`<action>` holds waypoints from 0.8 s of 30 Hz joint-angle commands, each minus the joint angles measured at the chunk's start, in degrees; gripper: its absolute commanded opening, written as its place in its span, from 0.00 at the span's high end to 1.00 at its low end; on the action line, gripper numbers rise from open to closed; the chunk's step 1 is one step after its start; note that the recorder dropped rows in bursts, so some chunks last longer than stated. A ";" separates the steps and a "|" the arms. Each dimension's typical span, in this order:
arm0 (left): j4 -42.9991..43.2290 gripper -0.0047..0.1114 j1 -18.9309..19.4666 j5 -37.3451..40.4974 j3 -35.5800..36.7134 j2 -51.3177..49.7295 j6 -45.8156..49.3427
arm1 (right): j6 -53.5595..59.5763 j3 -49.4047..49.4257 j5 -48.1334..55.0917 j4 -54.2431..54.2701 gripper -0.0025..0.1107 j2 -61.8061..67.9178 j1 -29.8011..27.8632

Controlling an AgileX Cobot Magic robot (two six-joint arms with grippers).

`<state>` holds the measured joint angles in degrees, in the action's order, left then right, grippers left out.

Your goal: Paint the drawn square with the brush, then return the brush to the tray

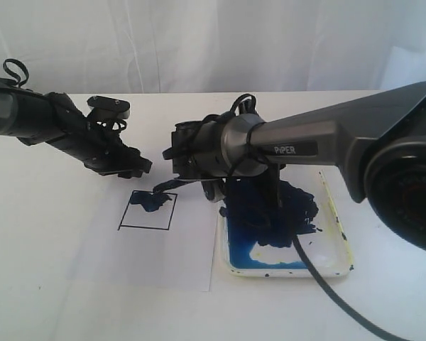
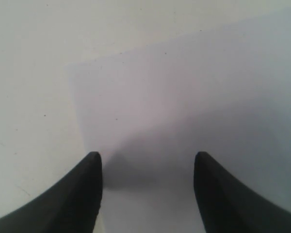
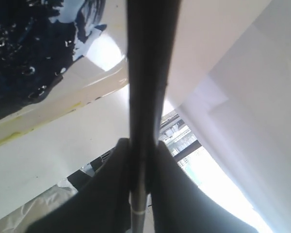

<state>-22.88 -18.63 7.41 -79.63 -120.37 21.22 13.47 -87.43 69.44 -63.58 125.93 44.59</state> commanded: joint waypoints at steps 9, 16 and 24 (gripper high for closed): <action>-0.19 0.44 0.19 2.70 0.17 -0.15 -0.28 | -3.11 4.74 0.52 -5.50 0.98 -2.00 -0.12; -0.19 0.44 0.19 2.80 0.17 -0.15 -0.28 | -4.33 4.74 0.52 -4.00 0.98 -1.89 -0.12; -0.19 0.44 0.19 2.80 0.17 -0.15 -0.28 | -3.33 4.74 0.52 -4.01 0.98 -1.28 -0.12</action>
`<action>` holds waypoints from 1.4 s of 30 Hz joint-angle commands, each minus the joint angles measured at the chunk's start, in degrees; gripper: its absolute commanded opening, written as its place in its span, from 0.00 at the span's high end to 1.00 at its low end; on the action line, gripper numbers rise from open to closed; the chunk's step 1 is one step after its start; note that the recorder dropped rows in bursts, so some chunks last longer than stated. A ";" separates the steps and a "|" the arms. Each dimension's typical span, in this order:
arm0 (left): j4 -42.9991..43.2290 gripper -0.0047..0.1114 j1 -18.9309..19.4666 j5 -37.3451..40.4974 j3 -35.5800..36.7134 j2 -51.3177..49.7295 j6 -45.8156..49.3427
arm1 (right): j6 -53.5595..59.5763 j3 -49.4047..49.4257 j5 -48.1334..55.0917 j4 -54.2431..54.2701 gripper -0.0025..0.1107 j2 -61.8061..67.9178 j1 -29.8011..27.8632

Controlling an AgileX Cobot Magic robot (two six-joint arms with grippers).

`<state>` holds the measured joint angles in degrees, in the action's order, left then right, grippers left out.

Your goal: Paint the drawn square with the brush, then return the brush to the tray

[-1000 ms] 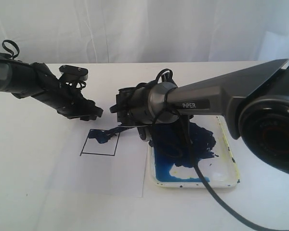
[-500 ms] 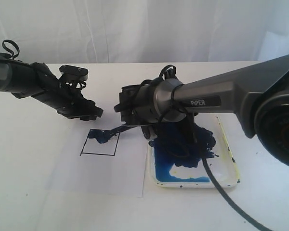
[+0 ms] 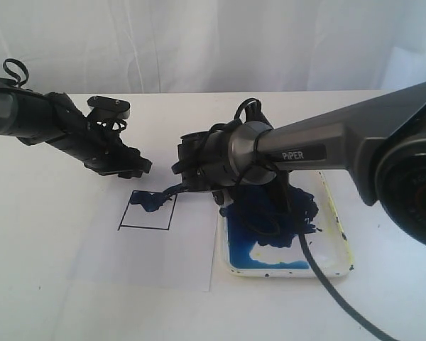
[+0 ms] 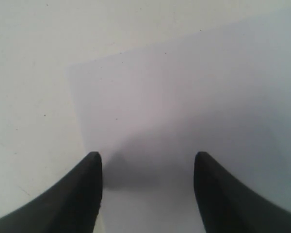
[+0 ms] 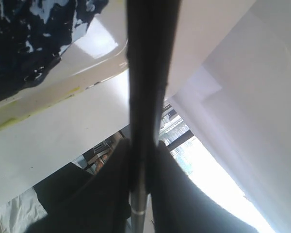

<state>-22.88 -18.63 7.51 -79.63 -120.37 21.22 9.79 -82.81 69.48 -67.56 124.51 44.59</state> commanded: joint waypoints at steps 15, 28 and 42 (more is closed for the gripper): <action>-0.19 0.44 0.19 2.70 0.17 -0.15 -0.28 | 1.88 0.12 0.48 -6.58 0.98 0.14 1.62; -0.19 0.44 0.19 2.95 0.17 -0.15 -0.28 | 4.19 0.21 0.48 -5.84 0.98 0.14 2.25; -0.19 0.44 0.19 3.09 0.17 -0.15 -0.28 | 5.58 0.21 0.48 -8.84 0.98 0.14 1.08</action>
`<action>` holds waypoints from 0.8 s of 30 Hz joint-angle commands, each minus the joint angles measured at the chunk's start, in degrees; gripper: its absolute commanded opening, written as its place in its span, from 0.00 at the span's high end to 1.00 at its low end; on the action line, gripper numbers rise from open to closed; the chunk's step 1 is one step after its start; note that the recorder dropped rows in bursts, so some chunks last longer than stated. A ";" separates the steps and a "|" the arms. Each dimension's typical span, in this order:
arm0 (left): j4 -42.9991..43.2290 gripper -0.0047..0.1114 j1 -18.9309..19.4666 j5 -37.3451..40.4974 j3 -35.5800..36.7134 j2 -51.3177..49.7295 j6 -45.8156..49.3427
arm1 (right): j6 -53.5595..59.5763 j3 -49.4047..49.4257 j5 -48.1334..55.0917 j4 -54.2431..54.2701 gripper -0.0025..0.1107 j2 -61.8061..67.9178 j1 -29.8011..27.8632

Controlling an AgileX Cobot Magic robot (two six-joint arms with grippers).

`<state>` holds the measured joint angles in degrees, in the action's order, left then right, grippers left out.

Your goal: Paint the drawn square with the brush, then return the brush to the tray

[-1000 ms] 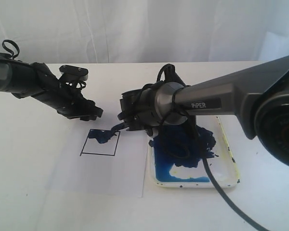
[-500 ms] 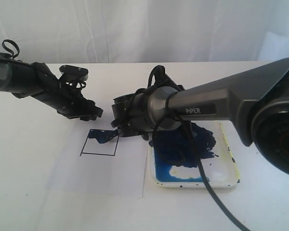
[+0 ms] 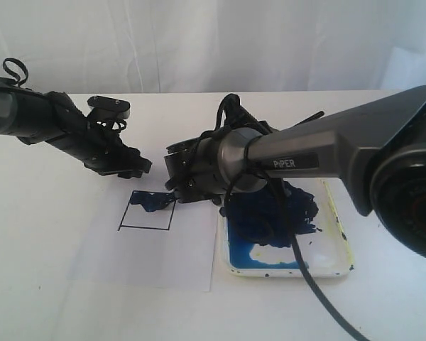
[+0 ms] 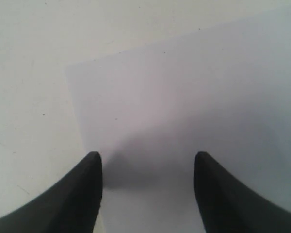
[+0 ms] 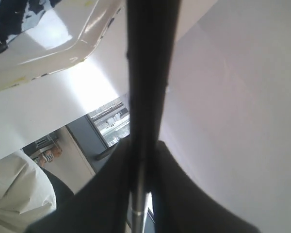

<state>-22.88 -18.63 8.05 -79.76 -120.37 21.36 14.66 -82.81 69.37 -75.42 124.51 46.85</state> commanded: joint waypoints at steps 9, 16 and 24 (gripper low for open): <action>-0.19 0.44 0.19 2.65 0.31 -0.15 -0.42 | 1.64 0.21 0.59 -1.61 0.98 0.14 -2.36; -0.19 0.44 0.19 2.65 0.31 -0.15 -0.42 | 1.62 0.21 0.59 -1.39 0.98 0.14 -2.08; -0.19 0.44 0.19 2.52 0.31 -0.15 -0.42 | 1.75 0.21 0.59 -1.48 0.98 0.14 -1.24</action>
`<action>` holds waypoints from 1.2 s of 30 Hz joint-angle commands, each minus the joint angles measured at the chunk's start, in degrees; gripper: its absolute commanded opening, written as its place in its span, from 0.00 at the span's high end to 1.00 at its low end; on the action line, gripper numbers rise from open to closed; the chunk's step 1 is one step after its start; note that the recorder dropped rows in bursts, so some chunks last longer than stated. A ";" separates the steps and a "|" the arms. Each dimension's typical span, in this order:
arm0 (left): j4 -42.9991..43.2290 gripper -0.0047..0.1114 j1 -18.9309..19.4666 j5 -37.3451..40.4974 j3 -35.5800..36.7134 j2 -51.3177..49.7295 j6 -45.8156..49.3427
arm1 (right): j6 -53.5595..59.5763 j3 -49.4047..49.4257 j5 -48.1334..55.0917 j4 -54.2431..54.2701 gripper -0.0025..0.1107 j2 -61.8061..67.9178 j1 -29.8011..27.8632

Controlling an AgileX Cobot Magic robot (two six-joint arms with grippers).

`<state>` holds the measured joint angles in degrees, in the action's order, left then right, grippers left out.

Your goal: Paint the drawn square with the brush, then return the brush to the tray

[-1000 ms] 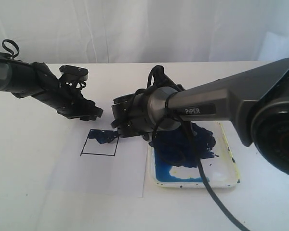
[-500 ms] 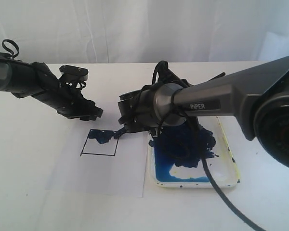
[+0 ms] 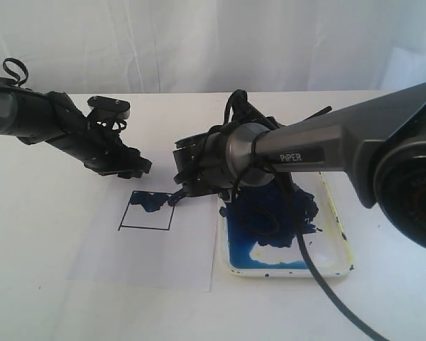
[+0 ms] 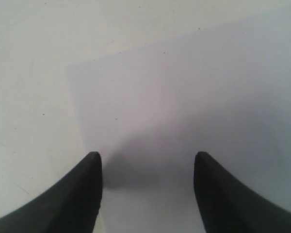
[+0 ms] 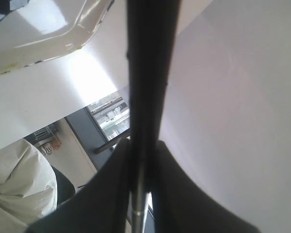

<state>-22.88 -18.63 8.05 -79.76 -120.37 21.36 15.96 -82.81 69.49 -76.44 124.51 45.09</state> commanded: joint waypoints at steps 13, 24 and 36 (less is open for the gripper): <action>-0.19 0.44 0.19 2.52 0.31 -0.15 -0.42 | -6.10 0.21 0.47 -2.68 0.98 1.53 1.23; -0.19 0.44 0.19 2.85 0.31 -0.15 -0.42 | -2.75 0.21 0.47 -1.43 0.98 2.55 1.23; -0.19 0.44 0.19 2.85 0.31 -0.15 -0.42 | -7.37 0.21 0.47 -3.41 0.98 2.90 1.13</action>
<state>-22.88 -18.63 8.14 -79.76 -120.37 21.36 9.46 -82.81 69.49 -78.56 127.63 46.27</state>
